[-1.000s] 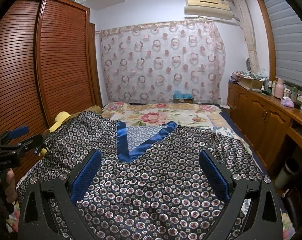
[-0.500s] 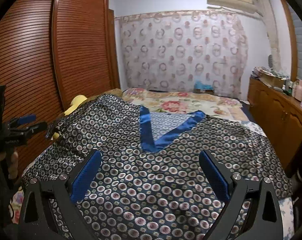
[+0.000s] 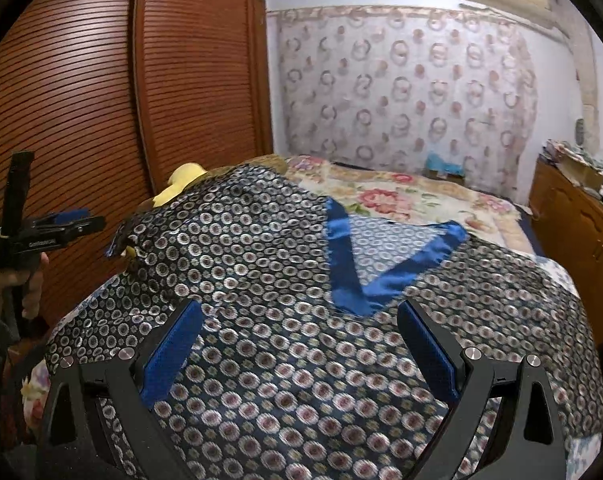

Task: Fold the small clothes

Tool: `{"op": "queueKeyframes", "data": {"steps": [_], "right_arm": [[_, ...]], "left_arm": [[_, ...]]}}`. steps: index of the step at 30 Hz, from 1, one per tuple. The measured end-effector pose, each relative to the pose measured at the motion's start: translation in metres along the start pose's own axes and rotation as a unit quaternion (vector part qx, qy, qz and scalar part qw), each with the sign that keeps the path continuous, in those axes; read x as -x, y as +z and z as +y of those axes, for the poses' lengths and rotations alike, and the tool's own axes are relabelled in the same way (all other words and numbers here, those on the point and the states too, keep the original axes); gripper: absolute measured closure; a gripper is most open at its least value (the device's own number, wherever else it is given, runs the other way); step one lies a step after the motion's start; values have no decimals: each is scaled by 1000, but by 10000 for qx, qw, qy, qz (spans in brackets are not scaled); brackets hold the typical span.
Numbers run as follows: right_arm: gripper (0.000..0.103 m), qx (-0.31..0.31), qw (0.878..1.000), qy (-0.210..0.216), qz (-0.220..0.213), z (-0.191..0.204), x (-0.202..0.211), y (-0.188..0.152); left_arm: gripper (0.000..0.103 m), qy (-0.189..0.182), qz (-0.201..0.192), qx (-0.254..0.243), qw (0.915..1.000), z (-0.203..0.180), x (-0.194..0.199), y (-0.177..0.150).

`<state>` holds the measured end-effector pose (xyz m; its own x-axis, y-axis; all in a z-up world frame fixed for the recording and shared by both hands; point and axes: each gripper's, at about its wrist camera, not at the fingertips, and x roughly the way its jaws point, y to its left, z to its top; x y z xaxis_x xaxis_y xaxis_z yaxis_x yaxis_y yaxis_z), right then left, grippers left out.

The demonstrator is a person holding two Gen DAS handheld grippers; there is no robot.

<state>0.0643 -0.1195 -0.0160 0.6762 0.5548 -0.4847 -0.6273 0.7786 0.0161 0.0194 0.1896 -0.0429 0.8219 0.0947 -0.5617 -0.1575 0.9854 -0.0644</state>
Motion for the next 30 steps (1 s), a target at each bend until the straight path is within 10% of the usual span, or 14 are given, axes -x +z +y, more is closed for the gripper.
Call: {"op": "queueKeyframes", "data": {"steps": [30], "right_arm": [[5,189,9988,364,280,12,-10,-7]], "left_arm": [[36,125,1122,-324,9931,27,-60,-37]]}}
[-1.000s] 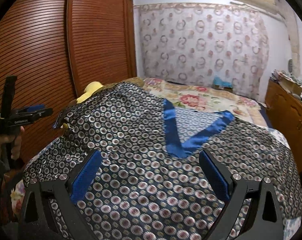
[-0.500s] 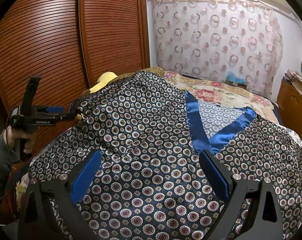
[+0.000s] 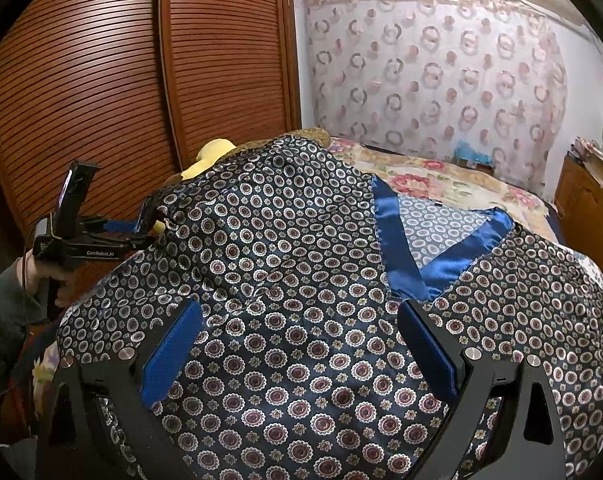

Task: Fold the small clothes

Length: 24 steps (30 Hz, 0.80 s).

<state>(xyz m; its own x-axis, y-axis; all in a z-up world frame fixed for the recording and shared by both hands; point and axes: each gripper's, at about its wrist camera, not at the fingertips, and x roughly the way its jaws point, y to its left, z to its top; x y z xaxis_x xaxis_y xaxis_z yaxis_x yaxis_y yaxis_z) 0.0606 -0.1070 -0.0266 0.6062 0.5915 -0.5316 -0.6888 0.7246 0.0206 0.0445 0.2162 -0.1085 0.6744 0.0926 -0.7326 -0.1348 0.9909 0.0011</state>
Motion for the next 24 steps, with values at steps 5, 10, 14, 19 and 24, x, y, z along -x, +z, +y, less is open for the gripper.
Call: {"op": "queueKeyframes", "data": {"steps": [5,10,14,19,24], "right_arm": [[5,-42,10000,-15,4,-4,0,0],[5,-140,9999,-38,-10,-9,2,-1],[5,-210,9998,-62,-21,-12,4,-2],[5,-307,9994,-115,-69,-20,10,-3],[5,-435,9988,-193,-104,-32,14,-6]], "left_arm": [[80,77,-222,156,9996,11,8,9],[95,-50,-701,156,9974,7,34,32],[97,-233,-1067,-10,9940,-9,56,59],[97,-572,-1365,-367,9883,-48,72,87],[97,-930,-1435,-797,9820,-96,72,113]]}}
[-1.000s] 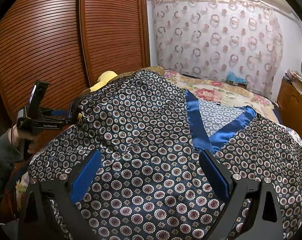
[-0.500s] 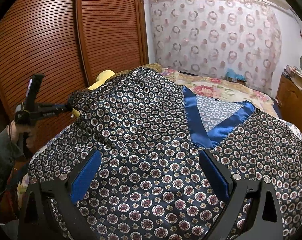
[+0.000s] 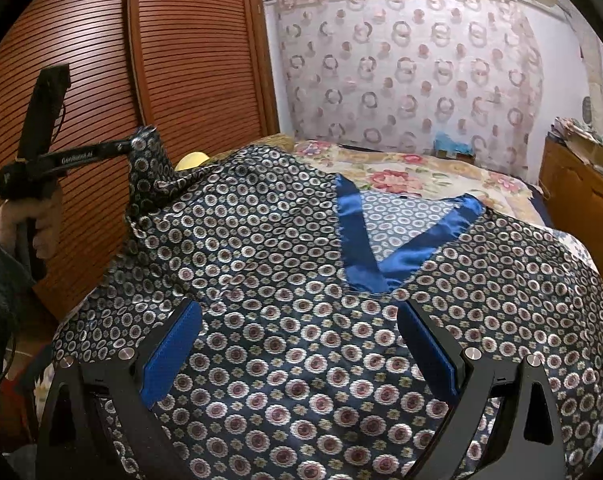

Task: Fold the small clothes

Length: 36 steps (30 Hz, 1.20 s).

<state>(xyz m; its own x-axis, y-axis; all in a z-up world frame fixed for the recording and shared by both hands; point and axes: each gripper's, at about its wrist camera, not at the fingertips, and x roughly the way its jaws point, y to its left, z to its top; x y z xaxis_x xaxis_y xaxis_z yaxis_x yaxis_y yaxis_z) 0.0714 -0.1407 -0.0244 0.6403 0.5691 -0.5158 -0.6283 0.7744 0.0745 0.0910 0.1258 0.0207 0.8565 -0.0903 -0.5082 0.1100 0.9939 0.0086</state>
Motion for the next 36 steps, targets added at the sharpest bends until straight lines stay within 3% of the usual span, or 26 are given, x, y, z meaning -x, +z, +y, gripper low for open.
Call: {"op": "queueKeyframes", "data": {"steps": [2,6,12,19,21,23,29,36], "right_arm": [[5,-50,10000,-31,-10,-6,2,0],[5,-123,9999,-83,-31,-15,8,-2],[5,-178,9997,-138,25,-25,7,-5],[5,-211,9997,-146,0,-30,8,-1],[5,-197,9997,-137,12,-29,6,0],[5,-136,9998,-132,35,-28,4,1],[5,135,9998,23,136,-23,-12,18],[5,520,9970,536,191,-9,-48,52]], "left_arm": [[97,-244,115,-237,9994,-22,-10,7],[92,-307,332,-528,9976,-54,-21,5],[63,-316,283,-383,9984,-52,-11,2],[60,-310,90,-331,9989,-45,12,1],[52,-250,97,-288,9992,-39,13,-2],[33,-183,104,-228,9995,-32,12,-8],[29,49,130,54,9999,-5,7,-22],[29,302,65,284,9991,20,9,-39]]}}
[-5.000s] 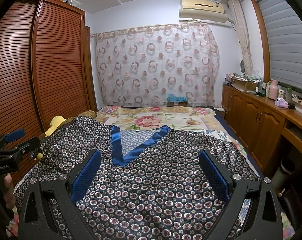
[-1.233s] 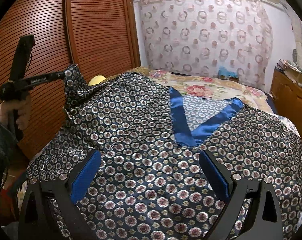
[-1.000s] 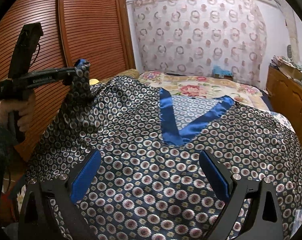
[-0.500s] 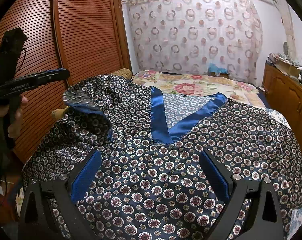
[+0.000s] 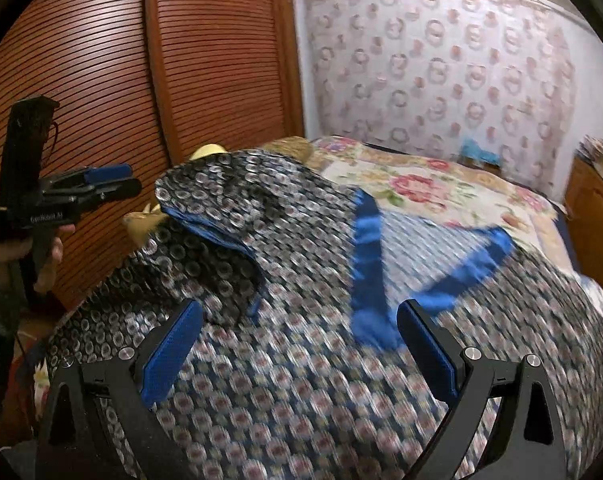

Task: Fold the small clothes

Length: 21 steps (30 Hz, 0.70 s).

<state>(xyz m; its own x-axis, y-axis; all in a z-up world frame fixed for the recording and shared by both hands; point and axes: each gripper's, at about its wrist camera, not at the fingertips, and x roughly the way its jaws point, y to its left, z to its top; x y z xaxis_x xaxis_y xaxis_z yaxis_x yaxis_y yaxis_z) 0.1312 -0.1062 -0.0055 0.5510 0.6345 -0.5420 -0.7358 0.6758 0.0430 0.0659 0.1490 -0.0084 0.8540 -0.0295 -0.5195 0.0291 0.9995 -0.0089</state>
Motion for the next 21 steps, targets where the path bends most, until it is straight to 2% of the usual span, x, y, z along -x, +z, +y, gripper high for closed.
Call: {"op": "queueKeyframes", "data": {"steps": [9,13,16,18,19,20,21], "right_arm": [[8,604,9938,865,347,27,-84,45],[12,771,9900,1067,506,35,-120,60],[33,743,9865,1341,567,33,-138,70],[63,691,9832,1595,565,28,-145,75],[72,640,9816,1712,552,23,-147,78],[85,579,9808,1789,518,19,-147,82],[86,516,9807,1823,480,16,-149,86]], "left_arm": [[29,205,-19,315,9993,27,-1,-8],[29,259,37,362,9990,32,-6,-9],[29,288,89,339,9990,32,-12,-8],[29,312,119,342,9989,33,-15,-6],[29,312,129,349,9988,35,-17,-6],[29,307,144,363,9988,35,-20,-4],[29,298,151,370,9988,36,-21,-3]]}}
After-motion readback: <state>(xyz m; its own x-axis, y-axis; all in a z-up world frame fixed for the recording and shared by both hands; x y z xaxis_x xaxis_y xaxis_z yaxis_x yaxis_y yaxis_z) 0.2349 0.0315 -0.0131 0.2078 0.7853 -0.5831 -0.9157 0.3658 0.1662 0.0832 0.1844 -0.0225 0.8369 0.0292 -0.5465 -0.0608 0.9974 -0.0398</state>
